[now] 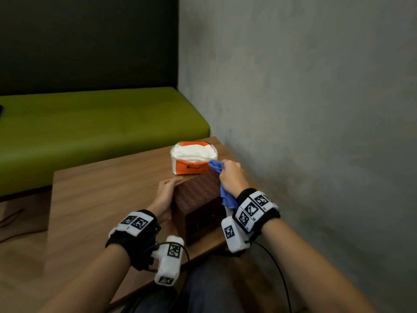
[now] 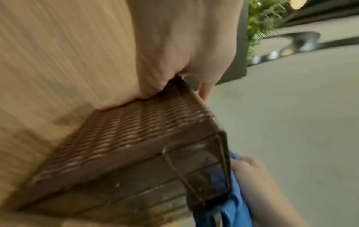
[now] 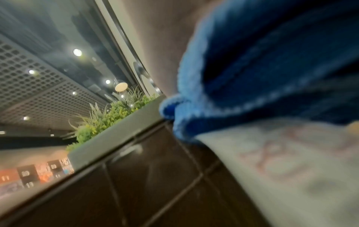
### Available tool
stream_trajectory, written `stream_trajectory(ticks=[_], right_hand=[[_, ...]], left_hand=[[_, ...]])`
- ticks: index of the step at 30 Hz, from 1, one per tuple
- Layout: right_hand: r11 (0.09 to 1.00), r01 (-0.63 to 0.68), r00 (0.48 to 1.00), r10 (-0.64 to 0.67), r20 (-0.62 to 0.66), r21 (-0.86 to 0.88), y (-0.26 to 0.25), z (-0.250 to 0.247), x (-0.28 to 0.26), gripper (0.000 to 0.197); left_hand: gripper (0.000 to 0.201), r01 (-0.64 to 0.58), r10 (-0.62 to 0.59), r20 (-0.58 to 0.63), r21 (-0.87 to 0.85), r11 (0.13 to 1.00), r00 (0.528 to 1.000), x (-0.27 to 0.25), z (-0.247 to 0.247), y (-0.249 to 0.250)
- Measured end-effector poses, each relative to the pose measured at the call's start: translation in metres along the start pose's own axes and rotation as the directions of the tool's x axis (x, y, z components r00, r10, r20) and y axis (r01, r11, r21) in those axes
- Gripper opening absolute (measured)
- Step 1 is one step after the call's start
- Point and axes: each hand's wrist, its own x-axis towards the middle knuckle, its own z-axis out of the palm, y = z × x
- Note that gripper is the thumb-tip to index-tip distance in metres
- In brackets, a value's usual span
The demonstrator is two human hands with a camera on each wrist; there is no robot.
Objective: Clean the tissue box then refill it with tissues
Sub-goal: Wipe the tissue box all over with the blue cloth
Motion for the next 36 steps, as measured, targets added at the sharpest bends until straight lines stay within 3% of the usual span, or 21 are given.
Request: stream_trajectory(ticks=[2, 4, 5, 7, 8, 9, 11, 13, 16, 18, 22, 26, 28, 32, 36], right_hand=[[0.998, -0.06, 0.997, 0.058, -0.053, -0.033, 0.005, 0.009, -0.001, 0.028], [0.995, -0.098, 0.991, 0.095, -0.093, -0.026, 0.009, 0.015, 0.0, 0.028], [0.994, -0.109, 0.988, 0.107, -0.111, -0.008, 0.01, 0.016, 0.001, 0.028], [0.994, -0.097, 0.984, 0.103, -0.148, 0.05, 0.009, 0.014, 0.0, 0.031], [0.994, -0.046, 0.985, 0.062, -0.162, 0.101, 0.008, 0.013, -0.002, 0.035], [0.988, 0.007, 0.984, 0.021, -0.178, 0.155, 0.009, 0.014, -0.004, 0.039], [0.964, 0.116, 0.947, -0.034, -0.321, 0.24, 0.01, 0.013, -0.009, 0.041], [0.943, 0.215, 0.874, -0.07, -0.481, 0.253, 0.013, 0.017, -0.005, 0.037], [0.931, 0.331, 0.81, -0.195, -0.552, 0.157, 0.015, 0.025, -0.005, 0.041], [0.944, 0.322, 0.834, -0.246, -0.494, 0.074, 0.012, 0.032, -0.013, 0.043], [0.943, 0.332, 0.913, -0.324, -0.248, -0.01, -0.001, 0.057, -0.039, 0.047], [0.889, 0.455, 0.889, -0.457, -0.036, -0.046, 0.004, 0.068, -0.065, 0.051], [0.899, 0.43, 0.902, -0.432, -0.005, -0.088, 0.021, 0.061, -0.062, 0.05], [0.979, 0.171, 0.981, -0.179, -0.07, -0.109, 0.028, 0.053, -0.039, 0.05], [0.938, 0.345, 0.938, -0.343, 0.055, -0.034, -0.007, 0.073, -0.052, 0.056]], left_hand=[[0.096, -0.122, 0.127, -0.045, 0.095, 0.988, 0.991, -0.009, -0.001, -0.002], [0.115, -0.344, 0.329, 0.099, 0.285, 0.895, 0.939, -0.018, -0.004, -0.006], [0.117, -0.465, 0.403, 0.233, 0.413, 0.783, 0.885, -0.023, -0.007, -0.009], [0.111, -0.607, 0.408, 0.453, 0.644, 0.465, 0.793, -0.027, -0.016, -0.011], [0.105, -0.609, 0.379, 0.483, 0.696, 0.381, 0.789, -0.025, -0.021, -0.011], [0.097, -0.61, 0.375, 0.488, 0.703, 0.366, 0.788, -0.024, -0.024, -0.009], [0.082, -0.596, 0.404, 0.444, 0.669, 0.445, 0.8, -0.021, -0.025, 0.0], [0.059, -0.558, 0.434, 0.361, 0.634, 0.535, 0.826, -0.019, -0.02, 0.011], [0.033, -0.439, 0.349, 0.27, 0.471, 0.765, 0.897, -0.015, -0.009, 0.025], [0.035, -0.345, 0.269, 0.236, 0.395, 0.852, 0.934, -0.011, -0.005, 0.025], [0.039, -0.245, 0.207, 0.167, 0.261, 0.934, 0.964, -0.003, -0.004, 0.018], [0.024, -0.106, 0.093, 0.083, 0.166, 0.98, 0.992, 0.002, -0.015, -0.001], [0.025, -0.032, 0.029, 0.032, 0.127, 0.991, 0.999, 0.004, -0.02, -0.01], [0.038, -0.004, 0.005, -0.011, 0.129, 0.992, 1.0, 0.012, -0.015, -0.027], [0.056, -0.05, 0.059, -0.121, 0.077, 0.996, 0.991, 0.028, -0.009, -0.038]])
